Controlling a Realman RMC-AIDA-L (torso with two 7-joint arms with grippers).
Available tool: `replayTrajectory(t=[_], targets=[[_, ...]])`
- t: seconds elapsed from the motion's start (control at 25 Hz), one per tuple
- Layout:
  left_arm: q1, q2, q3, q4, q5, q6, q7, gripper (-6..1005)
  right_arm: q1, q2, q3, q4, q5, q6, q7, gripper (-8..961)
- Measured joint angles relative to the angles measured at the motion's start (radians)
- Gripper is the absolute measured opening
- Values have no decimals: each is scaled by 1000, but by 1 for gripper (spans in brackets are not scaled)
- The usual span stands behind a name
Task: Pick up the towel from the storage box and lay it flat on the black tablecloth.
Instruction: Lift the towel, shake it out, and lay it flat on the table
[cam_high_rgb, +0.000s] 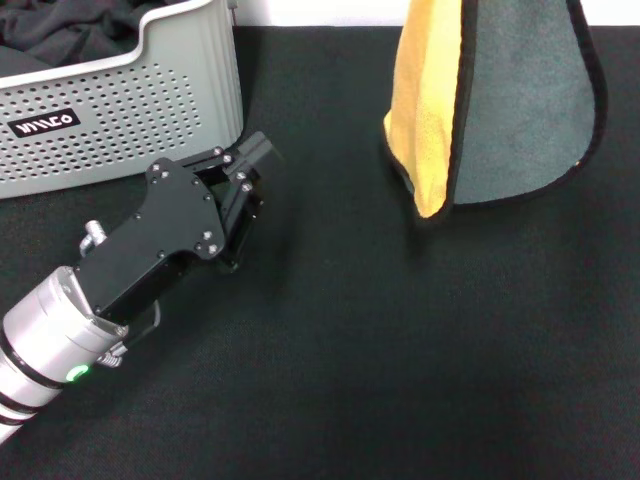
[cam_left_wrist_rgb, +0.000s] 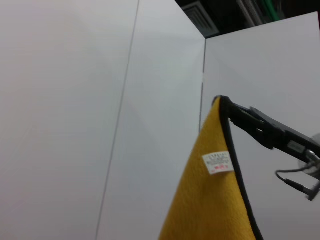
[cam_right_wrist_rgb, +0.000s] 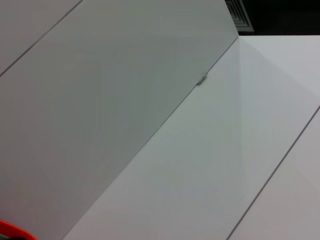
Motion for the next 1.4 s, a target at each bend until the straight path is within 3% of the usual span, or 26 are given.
replayTrajectory(t=[0.2,0.28,0.72,0.92,1.12,1.4], targets=[[-11,0,25,0,2,-2,0,19,9,1,-8,1,0,-3,0,12],[-13,0,30,-1,2,-3,0,180,17,2,-14,5,0,-4,0,12],[-54,0,31,-49,-7,-7,-4,383,83,11,-68,70,-2,-89,-38,13],[-60,0,29,-51,-11,-7,-2,619,101,15,-125,85,5,-174,-106,13],[-71,0,26,-53,-21,-18,-1,763,123,17,-173,99,28,-208,-150,13],[-112,0,28,-55,-26,-86,-17,760,172,19,-197,167,186,-209,-281,13]])
